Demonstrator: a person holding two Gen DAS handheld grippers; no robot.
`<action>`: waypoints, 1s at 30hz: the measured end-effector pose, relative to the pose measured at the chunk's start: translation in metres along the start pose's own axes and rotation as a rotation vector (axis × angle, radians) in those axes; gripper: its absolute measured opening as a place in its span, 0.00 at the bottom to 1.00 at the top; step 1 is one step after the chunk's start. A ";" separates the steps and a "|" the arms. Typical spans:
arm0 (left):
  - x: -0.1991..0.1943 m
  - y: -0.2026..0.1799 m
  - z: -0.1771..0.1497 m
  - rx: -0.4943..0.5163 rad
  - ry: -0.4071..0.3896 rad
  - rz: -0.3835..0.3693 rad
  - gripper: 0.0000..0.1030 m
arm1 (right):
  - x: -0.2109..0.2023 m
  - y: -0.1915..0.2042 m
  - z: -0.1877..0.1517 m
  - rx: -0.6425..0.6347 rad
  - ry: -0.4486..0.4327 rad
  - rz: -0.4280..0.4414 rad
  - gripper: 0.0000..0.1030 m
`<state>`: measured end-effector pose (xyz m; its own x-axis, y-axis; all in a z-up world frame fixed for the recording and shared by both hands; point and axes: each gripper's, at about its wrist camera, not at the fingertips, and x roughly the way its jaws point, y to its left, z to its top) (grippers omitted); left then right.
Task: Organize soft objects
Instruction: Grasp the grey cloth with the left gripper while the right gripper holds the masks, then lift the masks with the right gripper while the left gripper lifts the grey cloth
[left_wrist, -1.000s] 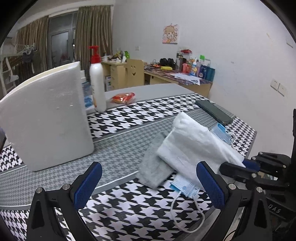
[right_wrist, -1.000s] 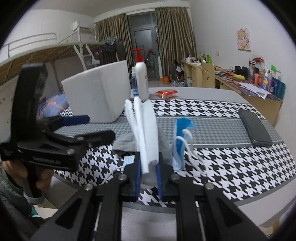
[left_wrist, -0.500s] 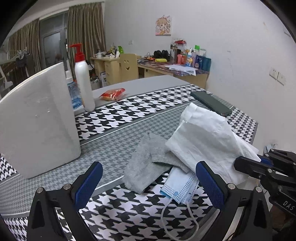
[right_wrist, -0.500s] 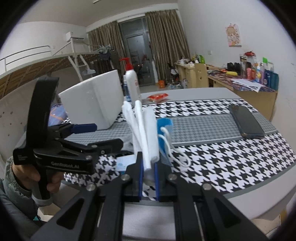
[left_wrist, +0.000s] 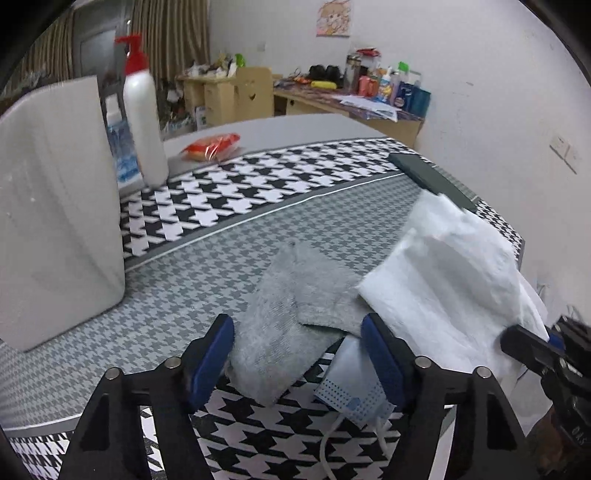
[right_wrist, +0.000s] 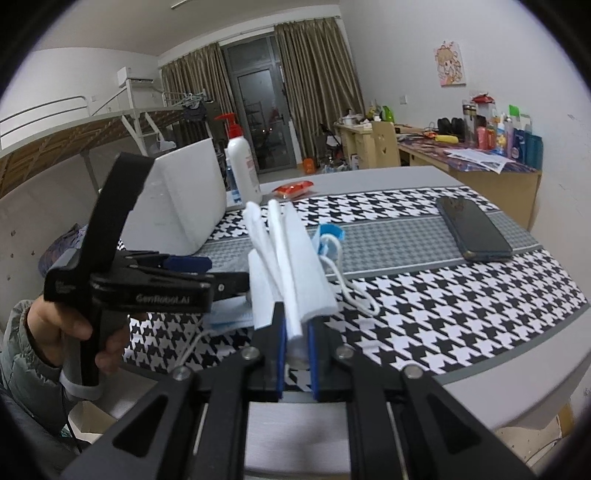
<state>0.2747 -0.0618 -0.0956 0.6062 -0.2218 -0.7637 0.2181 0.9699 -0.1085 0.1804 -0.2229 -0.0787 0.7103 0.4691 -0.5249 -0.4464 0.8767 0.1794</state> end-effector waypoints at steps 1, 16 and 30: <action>0.002 0.001 0.001 -0.005 0.007 0.000 0.68 | 0.000 -0.001 0.000 0.001 0.000 -0.003 0.13; 0.019 0.004 0.008 -0.006 0.032 0.063 0.23 | 0.001 -0.007 -0.003 0.004 0.006 -0.025 0.13; -0.001 0.008 0.006 0.003 -0.046 0.045 0.12 | -0.002 0.027 -0.010 -0.157 -0.015 -0.106 0.52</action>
<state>0.2806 -0.0549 -0.0919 0.6503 -0.1826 -0.7374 0.1923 0.9786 -0.0727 0.1617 -0.2015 -0.0813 0.7656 0.3774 -0.5211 -0.4470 0.8945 -0.0089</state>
